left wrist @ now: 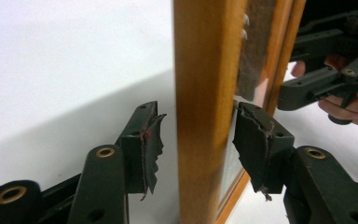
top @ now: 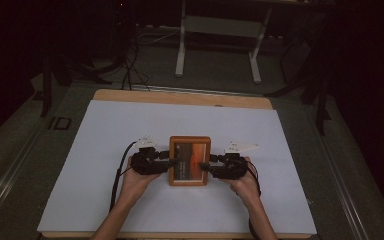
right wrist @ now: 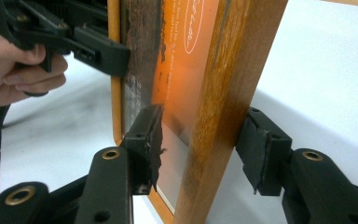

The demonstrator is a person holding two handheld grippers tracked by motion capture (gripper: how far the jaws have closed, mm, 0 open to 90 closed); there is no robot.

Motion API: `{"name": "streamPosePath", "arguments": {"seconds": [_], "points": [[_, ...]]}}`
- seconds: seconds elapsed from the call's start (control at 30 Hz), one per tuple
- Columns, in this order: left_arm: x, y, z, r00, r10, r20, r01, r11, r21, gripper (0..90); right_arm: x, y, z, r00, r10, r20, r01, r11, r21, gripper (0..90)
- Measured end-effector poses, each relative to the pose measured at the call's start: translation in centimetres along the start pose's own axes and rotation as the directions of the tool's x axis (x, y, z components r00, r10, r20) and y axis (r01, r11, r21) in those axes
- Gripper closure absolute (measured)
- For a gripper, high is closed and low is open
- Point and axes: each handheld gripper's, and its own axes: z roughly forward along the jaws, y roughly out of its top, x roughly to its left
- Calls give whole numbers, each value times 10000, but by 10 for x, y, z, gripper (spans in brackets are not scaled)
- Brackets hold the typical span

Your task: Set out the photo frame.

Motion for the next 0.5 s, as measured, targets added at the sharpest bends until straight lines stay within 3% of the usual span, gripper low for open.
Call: {"name": "streamPosePath", "arguments": {"seconds": [0.27, 0.5], "points": [[1, 1, -3, 10000, -90, 37, 90, 9999, -96, 488, 0, 1, -4, 10000, -30, 3, 30, 10000, -57, 486], [2, 7, -17, 9999, -125, 16, 126, 9987, -493, 463, 0, 9, -22, 9998, -56, 169, 61, 9995, -304, 433]]}}
